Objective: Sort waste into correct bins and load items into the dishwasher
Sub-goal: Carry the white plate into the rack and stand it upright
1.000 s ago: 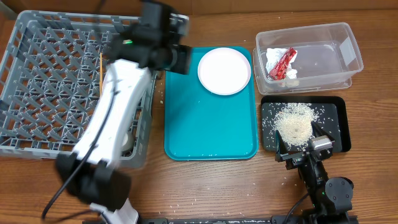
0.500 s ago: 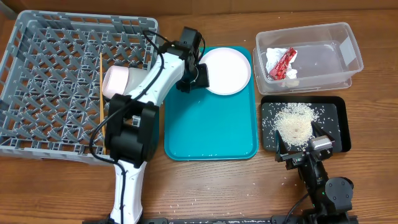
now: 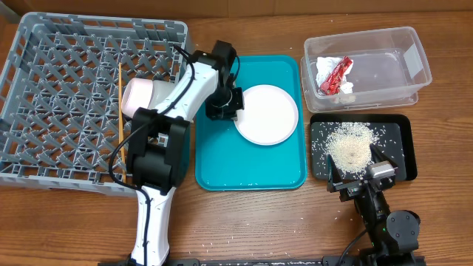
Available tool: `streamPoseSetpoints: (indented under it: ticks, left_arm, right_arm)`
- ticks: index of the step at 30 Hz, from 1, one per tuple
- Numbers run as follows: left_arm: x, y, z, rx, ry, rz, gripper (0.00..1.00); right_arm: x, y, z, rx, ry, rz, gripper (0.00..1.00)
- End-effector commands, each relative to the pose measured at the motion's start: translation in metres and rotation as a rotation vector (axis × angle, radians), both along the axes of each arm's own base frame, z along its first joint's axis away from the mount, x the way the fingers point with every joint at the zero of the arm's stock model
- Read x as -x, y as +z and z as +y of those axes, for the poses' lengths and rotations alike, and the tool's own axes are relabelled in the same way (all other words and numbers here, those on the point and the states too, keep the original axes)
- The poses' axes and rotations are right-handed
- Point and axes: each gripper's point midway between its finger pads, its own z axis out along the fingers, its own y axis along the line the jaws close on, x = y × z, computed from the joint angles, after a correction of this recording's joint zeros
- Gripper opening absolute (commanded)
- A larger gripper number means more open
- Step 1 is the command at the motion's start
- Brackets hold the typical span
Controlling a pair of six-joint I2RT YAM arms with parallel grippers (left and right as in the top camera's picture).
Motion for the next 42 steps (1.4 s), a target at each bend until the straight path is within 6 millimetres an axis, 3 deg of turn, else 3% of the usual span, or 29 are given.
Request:
streamPoseSetpoints:
  ticks: [1, 5, 9, 13, 16, 19, 27, 37, 42]
  left_arm:
    - [-0.027, 0.087, 0.03, -0.07, -0.038, -0.227, 0.04]
    - [-0.028, 0.177, 0.087, -0.324, -0.012, -0.439, 0.04]
    - [-0.002, 0.264, 0.152, -0.649, -0.01, -0.611, 0.04]
    - [0.037, 0.325, 0.212, -0.979, 0.047, -0.652, 0.04]
    - [0.065, 0.348, 0.246, -1.152, 0.072, -0.604, 0.04]
    - [0.074, 0.35, 0.271, -1.207, 0.112, -0.547, 0.04]
    - [0.071, 0.346, 0.337, -1.23, 0.365, -0.509, 0.04]
    - [0.047, 0.323, 0.372, -1.164, 0.412, -0.486, 0.04]
    - [0.036, 0.282, 0.386, -1.126, 0.386, -0.381, 0.04]
  right_arm:
    - [0.0, -0.002, 0.001, 0.0, 0.003, -0.004, 1.0]
    - [0.0, -0.002, 0.001, 0.0, 0.003, -0.004, 1.0]
    - [0.0, -0.002, 0.001, 0.0, 0.003, -0.004, 1.0]
    - [0.0, -0.002, 0.001, 0.0, 0.003, -0.004, 1.0]
    - [0.0, -0.002, 0.001, 0.0, 0.003, -0.004, 1.0]
    - [0.0, -0.002, 0.001, 0.0, 0.003, -0.004, 1.0]
    - [0.0, -0.002, 0.001, 0.0, 0.003, -0.004, 0.99]
    - [0.0, -0.002, 0.001, 0.0, 0.003, -0.004, 1.0]
    - [0.0, -0.002, 0.001, 0.0, 0.003, -0.004, 1.0]
